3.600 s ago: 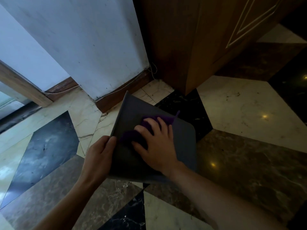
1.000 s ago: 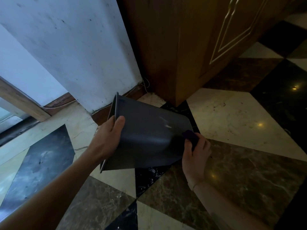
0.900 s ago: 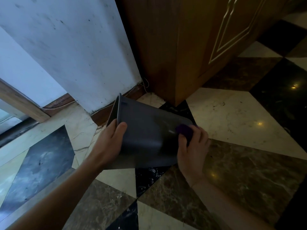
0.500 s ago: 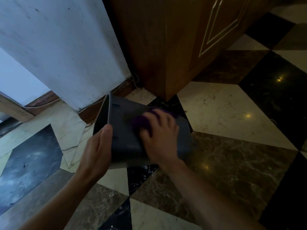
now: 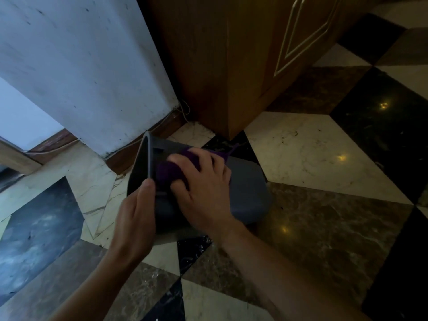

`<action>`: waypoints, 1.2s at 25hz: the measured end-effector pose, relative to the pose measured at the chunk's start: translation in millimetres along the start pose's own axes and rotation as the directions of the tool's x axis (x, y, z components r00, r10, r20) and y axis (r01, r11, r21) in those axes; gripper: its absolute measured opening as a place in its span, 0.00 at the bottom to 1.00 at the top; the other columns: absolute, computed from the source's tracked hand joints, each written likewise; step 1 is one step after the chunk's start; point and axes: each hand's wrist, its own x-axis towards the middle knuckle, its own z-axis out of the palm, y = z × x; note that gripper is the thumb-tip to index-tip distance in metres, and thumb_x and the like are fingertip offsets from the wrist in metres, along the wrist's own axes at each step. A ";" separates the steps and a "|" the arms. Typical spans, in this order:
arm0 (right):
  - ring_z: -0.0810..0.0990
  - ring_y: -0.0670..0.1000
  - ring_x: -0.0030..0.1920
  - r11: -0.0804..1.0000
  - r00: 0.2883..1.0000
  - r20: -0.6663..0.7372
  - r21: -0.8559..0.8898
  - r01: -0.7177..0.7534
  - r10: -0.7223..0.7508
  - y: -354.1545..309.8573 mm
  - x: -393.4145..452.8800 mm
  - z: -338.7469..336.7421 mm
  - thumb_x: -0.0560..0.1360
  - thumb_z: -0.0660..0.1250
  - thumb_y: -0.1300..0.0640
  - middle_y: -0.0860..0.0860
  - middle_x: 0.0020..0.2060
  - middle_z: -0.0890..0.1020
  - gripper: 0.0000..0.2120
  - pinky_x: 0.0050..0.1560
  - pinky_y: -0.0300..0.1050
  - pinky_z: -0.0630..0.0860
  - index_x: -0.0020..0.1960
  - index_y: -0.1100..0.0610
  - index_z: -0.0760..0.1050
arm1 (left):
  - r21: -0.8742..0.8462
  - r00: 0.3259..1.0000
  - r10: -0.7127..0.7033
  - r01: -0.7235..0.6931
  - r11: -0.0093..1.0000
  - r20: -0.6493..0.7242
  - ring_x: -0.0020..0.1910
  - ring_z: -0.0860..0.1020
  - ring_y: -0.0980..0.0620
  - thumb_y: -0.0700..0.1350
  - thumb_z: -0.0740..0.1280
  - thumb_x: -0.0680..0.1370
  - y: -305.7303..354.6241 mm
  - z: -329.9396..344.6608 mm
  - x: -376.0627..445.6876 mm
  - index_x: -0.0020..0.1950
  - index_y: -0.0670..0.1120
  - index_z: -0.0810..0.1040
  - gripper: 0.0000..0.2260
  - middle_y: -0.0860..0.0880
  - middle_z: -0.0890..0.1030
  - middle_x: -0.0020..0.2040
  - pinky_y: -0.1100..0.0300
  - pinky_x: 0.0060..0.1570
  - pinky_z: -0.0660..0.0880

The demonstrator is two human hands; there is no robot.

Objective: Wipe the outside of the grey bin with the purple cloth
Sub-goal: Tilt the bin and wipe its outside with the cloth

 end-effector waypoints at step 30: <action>0.67 0.52 0.64 0.691 0.764 -0.044 0.463 -0.555 0.644 112.5 -70.9 -39.6 0.74 0.56 0.50 0.45 0.66 0.67 0.19 0.61 0.55 0.70 0.58 0.28 0.71 | 0.467 0.992 0.119 -0.120 0.876 0.032 0.27 0.73 0.49 0.49 0.53 0.82 54.8 8.6 102.9 0.29 0.44 0.70 0.23 0.47 0.73 0.26 0.58 0.28 0.67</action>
